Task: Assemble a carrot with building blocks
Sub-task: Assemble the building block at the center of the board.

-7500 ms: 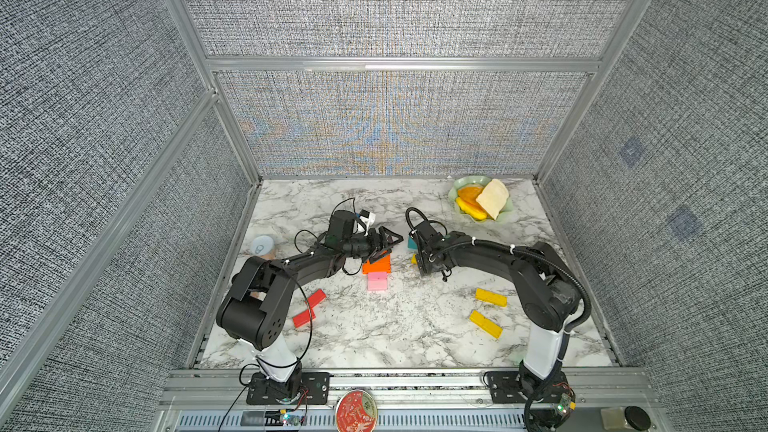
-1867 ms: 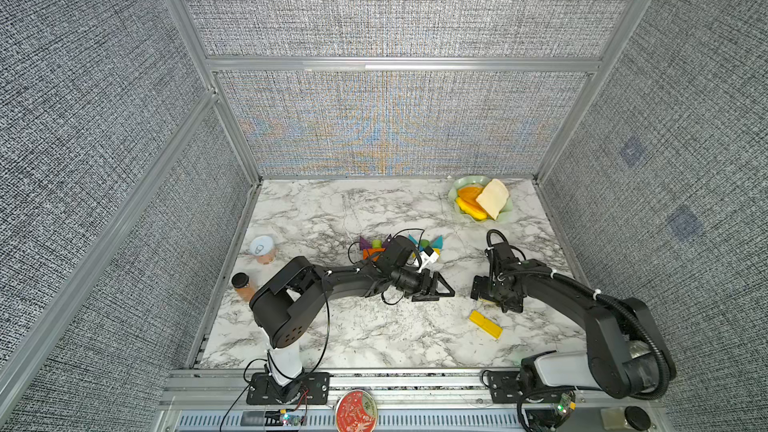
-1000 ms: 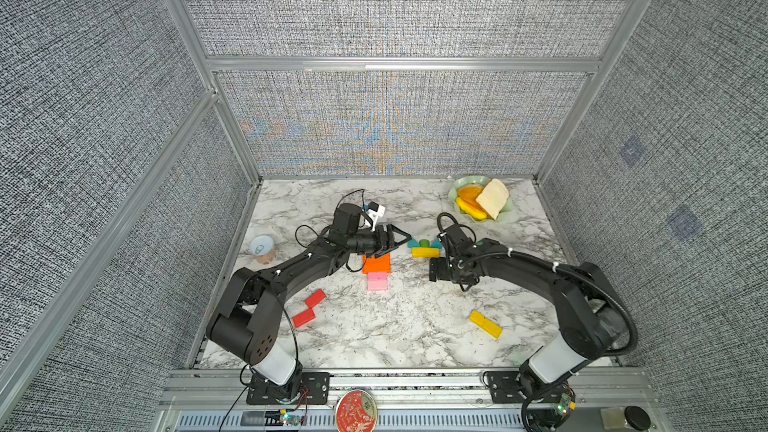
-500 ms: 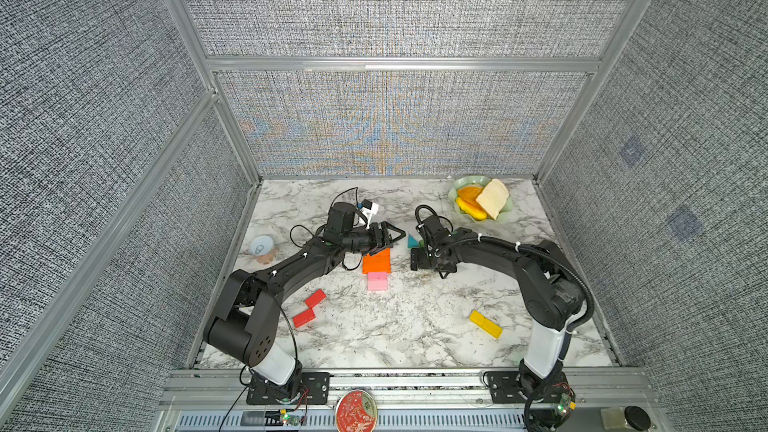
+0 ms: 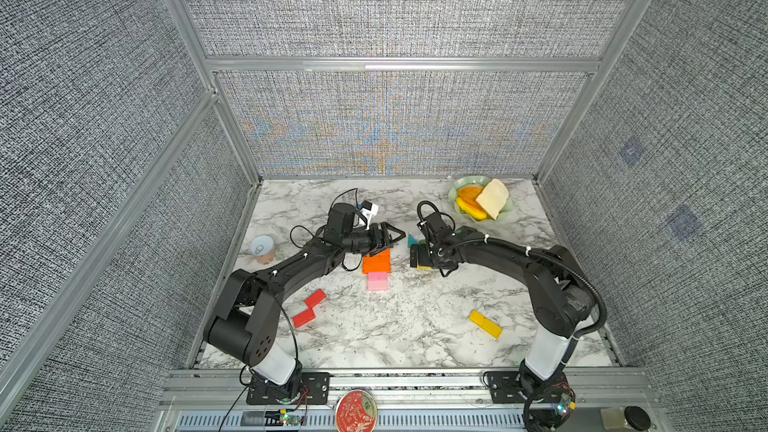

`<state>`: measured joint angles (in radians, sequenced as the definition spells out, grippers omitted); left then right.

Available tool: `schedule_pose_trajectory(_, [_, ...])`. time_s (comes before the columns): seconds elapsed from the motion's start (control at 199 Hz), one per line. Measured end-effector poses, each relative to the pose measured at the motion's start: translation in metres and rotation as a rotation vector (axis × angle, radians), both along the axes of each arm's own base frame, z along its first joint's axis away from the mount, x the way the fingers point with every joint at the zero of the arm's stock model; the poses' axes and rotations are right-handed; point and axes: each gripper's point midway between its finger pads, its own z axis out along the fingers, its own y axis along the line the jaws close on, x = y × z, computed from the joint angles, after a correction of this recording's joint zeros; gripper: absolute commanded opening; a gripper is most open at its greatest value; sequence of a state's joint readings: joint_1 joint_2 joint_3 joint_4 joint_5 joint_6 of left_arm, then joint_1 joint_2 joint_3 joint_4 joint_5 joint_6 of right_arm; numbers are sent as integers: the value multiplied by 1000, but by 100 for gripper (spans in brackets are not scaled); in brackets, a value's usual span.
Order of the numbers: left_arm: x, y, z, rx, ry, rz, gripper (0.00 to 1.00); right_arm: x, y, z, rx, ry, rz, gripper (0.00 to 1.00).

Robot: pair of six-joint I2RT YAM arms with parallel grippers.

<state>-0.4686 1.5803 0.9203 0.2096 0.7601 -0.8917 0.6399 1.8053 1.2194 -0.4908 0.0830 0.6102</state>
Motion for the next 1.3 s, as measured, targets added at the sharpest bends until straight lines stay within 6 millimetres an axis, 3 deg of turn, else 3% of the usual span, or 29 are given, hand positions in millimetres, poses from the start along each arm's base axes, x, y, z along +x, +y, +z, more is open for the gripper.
schedule_pose_trajectory(0.161, [0, -1, 0, -8, -2, 0, 75, -6, -14, 1, -62, -9, 11, 98])
schedule_pose_trajectory(0.451, [-7, -7, -19, -38, 86, -23, 75, -24, -31, -18, -156, 27, 38, 98])
schedule_pose_trajectory(0.742, [-7, -10, -15, -49, 71, -31, 74, -16, -37, -30, -210, 32, 29, 99])
schedule_pose_trajectory(1.304, [-8, -10, -15, -50, 71, -33, 75, -4, -43, -30, -249, 19, 19, 99])
